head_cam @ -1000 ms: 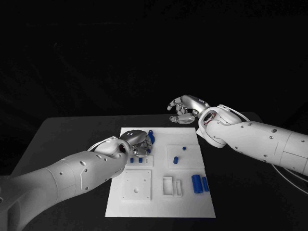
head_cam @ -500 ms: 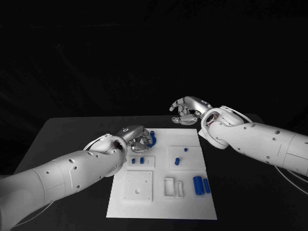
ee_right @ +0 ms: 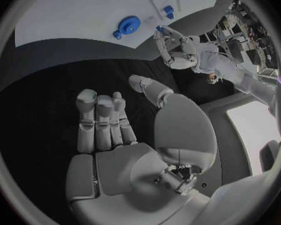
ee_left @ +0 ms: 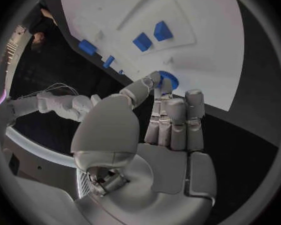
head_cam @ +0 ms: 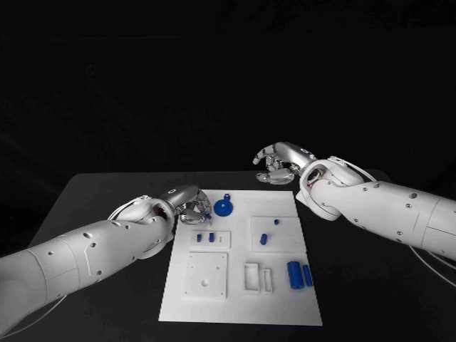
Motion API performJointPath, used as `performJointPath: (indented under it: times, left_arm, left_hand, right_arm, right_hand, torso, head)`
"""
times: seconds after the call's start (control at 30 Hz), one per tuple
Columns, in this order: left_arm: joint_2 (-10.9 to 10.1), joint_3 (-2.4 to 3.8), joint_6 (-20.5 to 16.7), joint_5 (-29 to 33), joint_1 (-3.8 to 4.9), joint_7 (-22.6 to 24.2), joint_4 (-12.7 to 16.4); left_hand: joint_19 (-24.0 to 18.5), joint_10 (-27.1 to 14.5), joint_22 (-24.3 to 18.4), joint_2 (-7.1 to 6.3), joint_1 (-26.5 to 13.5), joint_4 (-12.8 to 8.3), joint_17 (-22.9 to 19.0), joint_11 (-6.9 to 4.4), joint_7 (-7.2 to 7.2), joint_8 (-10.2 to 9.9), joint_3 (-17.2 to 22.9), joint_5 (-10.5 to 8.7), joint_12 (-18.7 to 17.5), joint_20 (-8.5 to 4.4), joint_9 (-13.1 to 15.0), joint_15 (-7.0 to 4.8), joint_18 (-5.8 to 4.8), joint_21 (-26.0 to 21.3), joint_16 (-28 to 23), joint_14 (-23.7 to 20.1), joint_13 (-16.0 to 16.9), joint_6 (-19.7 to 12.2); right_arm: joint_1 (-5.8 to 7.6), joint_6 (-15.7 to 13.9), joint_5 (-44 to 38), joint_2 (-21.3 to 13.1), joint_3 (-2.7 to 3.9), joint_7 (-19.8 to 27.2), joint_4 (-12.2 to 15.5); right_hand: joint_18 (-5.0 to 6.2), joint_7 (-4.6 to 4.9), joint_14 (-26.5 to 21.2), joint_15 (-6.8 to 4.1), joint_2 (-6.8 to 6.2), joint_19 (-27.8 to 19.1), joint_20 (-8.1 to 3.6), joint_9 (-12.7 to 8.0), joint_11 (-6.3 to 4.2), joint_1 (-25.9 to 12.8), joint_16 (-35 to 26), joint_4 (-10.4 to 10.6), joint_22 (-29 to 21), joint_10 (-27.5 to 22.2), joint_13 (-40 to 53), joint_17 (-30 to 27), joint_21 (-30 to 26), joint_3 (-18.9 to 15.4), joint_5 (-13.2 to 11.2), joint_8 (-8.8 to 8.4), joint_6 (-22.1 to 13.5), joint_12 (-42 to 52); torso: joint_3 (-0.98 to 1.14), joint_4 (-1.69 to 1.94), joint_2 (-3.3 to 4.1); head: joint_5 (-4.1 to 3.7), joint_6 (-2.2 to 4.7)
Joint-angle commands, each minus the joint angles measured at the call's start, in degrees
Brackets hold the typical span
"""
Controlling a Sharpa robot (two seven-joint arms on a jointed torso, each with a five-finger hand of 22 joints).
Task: Assemble the parts on the task board
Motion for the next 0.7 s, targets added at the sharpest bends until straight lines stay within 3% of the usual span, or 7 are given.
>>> performJointPath:
  times: [0.03, 0.17, 0.7]
  left_arm:
    - [0.04, -0.01, 2.53, 0.53, 0.02, -0.19, -0.62]
    - [0.39, -0.12, 3.41, 0.33, -0.03, -0.12, -1.52]
    - [1.86, -0.49, 3.58, 0.11, -0.91, 0.33, -3.47]
  left_hand:
    - [0.33, 0.56, 0.89, 0.42, -0.02, -0.03, -0.06, -0.02, 0.03, 0.15, 0.29, 0.32, -0.37, -1.24, 0.08, -0.17, 3.23, 0.19, 0.17, 0.26, 0.08, 0.27]
    - [0.32, 0.56, 0.89, 0.45, -0.01, -0.05, -0.07, -0.02, 0.03, 0.14, 0.31, 0.32, -0.4, -1.25, 0.08, -0.17, 3.22, 0.19, 0.16, 0.26, 0.08, 0.27]
    - [0.31, 0.59, 0.89, 0.59, -0.08, -0.06, -0.11, -0.01, 0.05, 0.1, 0.32, 0.29, -0.49, -1.27, 0.07, -0.17, 3.19, 0.19, 0.13, 0.25, 0.1, 0.22]
  right_arm:
    - [0.01, 0.43, -0.49, 0.05, 0.02, 0.43, 0.02]
    - [0.01, 0.42, -0.49, 0.1, 0.02, 0.42, 0.02]
    - [0.0, 0.44, -0.49, 0.26, 0.02, 0.48, -0.12]
  right_hand:
    - [5.61, 0.56, -0.18, 0.25, 0.14, 0.11, -0.03, -0.08, -0.08, -0.2, -0.35, -0.2, 0.93, -0.29, -0.09, -0.08, -0.29, 0.08, 0.2, 0.31, 0.14, 0.32]
    - [5.61, 0.56, -0.18, 0.25, 0.14, 0.11, -0.03, -0.08, -0.08, -0.21, -0.35, -0.19, 0.94, -0.29, -0.1, -0.08, -0.29, 0.08, 0.2, 0.31, 0.14, 0.32]
    - [5.61, 0.56, -0.17, 0.24, 0.16, 0.12, -0.03, -0.08, -0.08, -0.21, -0.35, -0.2, 0.94, -0.3, -0.12, -0.08, -0.29, 0.08, 0.21, 0.31, 0.14, 0.33]
  torso:
    - [-0.08, 0.02, 0.03]
    - [0.05, -0.08, 0.02]
    - [0.12, -0.14, 0.05]
  head:
    - [0.06, -0.07]
    - [0.21, -0.1]
    - [0.22, -0.25]
